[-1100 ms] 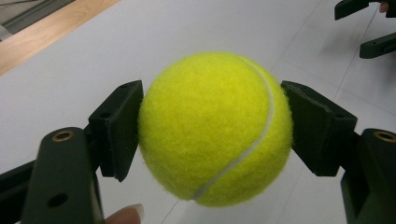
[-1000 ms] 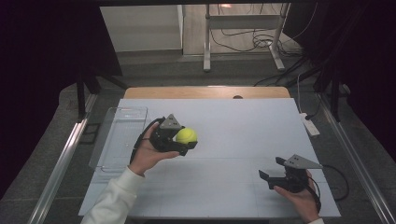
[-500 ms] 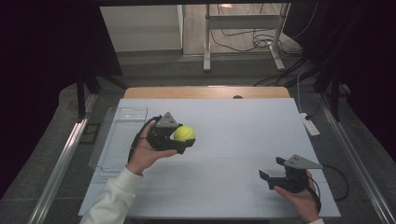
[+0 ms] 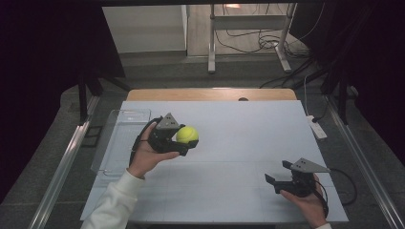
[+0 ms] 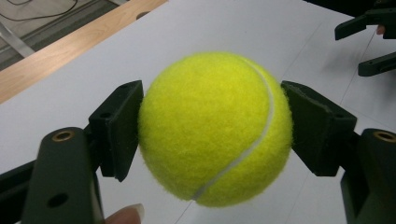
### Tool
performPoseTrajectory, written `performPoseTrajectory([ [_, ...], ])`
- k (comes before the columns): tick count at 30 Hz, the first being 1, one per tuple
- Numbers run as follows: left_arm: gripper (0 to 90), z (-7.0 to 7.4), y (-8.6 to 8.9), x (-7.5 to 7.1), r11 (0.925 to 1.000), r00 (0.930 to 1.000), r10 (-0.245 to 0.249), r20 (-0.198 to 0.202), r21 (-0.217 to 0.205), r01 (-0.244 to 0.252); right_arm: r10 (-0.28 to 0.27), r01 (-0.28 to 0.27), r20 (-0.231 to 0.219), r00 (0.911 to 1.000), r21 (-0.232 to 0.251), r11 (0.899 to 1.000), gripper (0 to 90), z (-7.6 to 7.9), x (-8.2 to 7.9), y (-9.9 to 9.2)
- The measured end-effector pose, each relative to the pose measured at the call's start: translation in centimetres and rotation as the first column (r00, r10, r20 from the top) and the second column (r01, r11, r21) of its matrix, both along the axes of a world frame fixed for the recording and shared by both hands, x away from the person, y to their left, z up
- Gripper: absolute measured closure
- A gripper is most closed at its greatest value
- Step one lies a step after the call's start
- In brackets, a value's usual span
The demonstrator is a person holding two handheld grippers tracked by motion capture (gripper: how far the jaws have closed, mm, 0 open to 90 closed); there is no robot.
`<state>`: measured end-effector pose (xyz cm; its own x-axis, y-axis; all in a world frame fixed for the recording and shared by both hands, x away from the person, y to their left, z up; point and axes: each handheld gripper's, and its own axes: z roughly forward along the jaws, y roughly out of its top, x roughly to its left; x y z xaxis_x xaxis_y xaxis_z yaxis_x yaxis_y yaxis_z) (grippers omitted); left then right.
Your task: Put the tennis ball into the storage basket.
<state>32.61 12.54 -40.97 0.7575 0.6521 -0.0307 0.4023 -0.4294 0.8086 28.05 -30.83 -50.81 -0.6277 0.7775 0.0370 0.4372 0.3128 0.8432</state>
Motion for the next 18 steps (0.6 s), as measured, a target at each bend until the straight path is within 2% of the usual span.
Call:
performPoseTrajectory([
  [18,26.0,0.8,1.7,0.2,0.9986,0.9986,0.046,0.027,-0.026,-0.045,0.0,0.0,0.0,1.0,0.001,1.0,10.7,0.0,0.0,0.0],
])
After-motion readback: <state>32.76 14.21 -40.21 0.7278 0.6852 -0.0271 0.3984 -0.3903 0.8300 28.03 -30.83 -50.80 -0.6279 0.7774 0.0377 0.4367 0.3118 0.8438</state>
